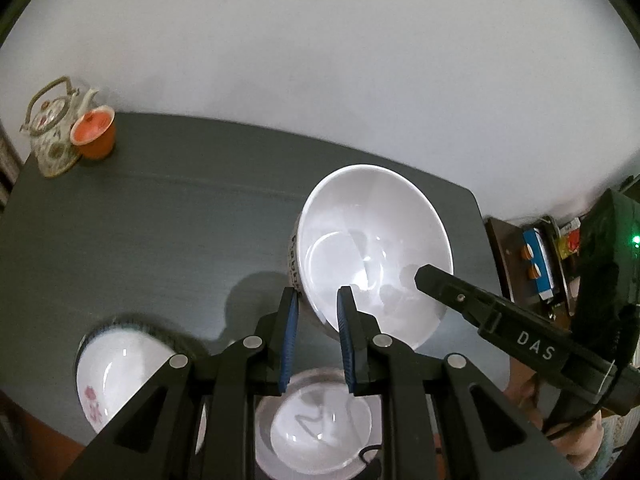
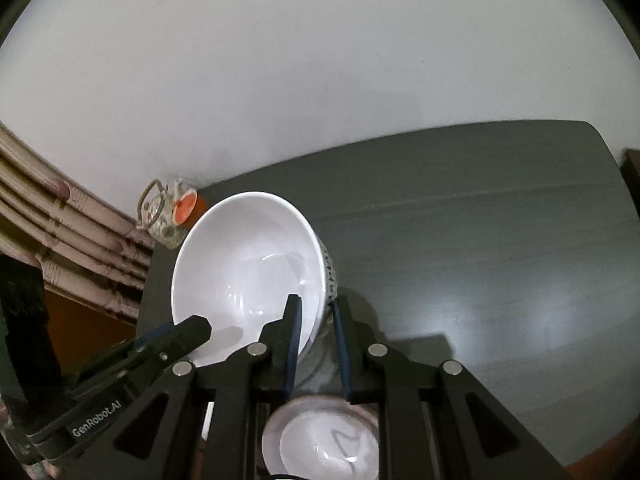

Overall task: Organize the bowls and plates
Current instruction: 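Lift the 'Rabbit' bowl with both grippers and carry it over the pink-rimmed bowl, then lower the 'Rabbit' bowl into the white bowl inside the pink-rimmed bowl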

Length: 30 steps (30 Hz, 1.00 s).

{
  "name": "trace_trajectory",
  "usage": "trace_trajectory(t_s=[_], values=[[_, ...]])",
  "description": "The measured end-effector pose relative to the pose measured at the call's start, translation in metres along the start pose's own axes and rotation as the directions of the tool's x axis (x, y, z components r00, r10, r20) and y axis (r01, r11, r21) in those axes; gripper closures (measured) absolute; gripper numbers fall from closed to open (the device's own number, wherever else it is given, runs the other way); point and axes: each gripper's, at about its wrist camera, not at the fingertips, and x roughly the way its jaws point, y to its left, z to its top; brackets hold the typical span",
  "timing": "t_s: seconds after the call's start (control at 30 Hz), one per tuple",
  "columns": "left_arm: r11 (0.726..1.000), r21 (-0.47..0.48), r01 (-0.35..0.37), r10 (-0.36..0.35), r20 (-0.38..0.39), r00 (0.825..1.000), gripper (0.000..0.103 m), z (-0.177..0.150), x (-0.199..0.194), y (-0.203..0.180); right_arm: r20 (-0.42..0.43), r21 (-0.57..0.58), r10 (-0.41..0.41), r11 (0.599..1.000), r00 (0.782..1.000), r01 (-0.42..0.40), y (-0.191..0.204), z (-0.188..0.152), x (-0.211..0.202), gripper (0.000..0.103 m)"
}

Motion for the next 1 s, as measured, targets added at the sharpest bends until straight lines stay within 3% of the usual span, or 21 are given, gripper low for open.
trace_trajectory(t_s=[0.27,0.67,1.0], values=[[1.0,0.005,-0.01,0.01,0.005,1.0,0.086,-0.053,-0.018,0.002,-0.016,0.003,-0.005,1.0,1.0,0.006,0.006,-0.051,-0.01,0.086],[1.0,-0.008,-0.029,0.028,-0.025,0.999,0.086,-0.116,-0.01,0.005,-0.037,0.028,-0.019,0.999,0.999,0.02,0.004,-0.118,0.0,0.086],[0.999,-0.01,-0.053,0.052,-0.036,0.998,0.086,-0.147,0.0,0.007,-0.061,0.046,-0.027,0.999,0.998,0.029,-0.012,-0.15,0.007,0.086]])
